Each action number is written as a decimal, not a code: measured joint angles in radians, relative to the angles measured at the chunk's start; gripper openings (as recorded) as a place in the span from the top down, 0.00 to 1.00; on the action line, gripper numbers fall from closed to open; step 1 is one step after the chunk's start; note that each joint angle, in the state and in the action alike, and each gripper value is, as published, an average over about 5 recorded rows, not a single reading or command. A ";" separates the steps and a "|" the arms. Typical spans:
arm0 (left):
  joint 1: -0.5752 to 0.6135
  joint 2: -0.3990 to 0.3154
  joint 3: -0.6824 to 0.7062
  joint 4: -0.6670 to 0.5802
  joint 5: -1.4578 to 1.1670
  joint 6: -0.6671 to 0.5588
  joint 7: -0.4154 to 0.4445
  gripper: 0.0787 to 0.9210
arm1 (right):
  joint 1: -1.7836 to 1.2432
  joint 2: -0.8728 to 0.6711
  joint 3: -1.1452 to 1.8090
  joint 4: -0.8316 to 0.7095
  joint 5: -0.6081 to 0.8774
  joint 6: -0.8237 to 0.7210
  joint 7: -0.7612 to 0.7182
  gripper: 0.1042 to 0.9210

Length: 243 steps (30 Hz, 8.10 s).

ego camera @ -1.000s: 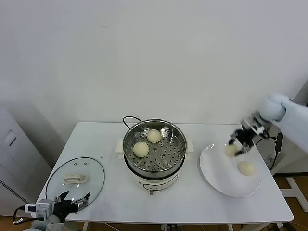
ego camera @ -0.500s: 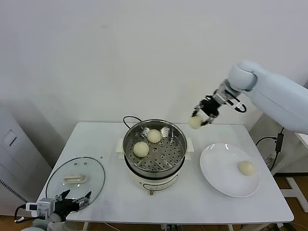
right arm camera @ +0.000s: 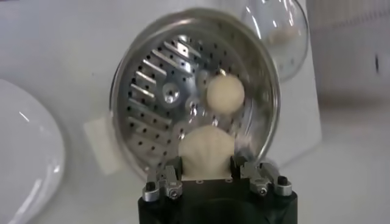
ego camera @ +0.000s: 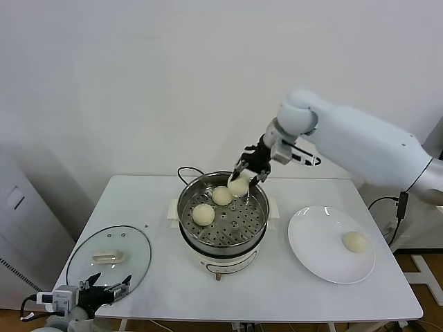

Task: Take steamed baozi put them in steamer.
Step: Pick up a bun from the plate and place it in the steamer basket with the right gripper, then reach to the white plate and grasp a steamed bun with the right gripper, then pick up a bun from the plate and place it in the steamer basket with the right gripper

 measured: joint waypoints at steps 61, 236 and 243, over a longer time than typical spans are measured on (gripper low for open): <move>0.002 -0.006 -0.006 0.002 -0.005 -0.002 0.001 0.12 | -0.048 0.004 0.096 -0.089 -0.063 0.044 -0.113 0.12; 0.004 -0.015 -0.004 -0.028 -0.001 0.020 -0.025 0.12 | 0.187 0.072 -0.538 -0.030 0.805 -1.237 0.221 0.56; 0.005 -0.015 -0.006 -0.023 -0.002 0.018 -0.025 0.12 | 0.153 0.078 -0.523 -0.037 0.795 -1.243 0.240 0.43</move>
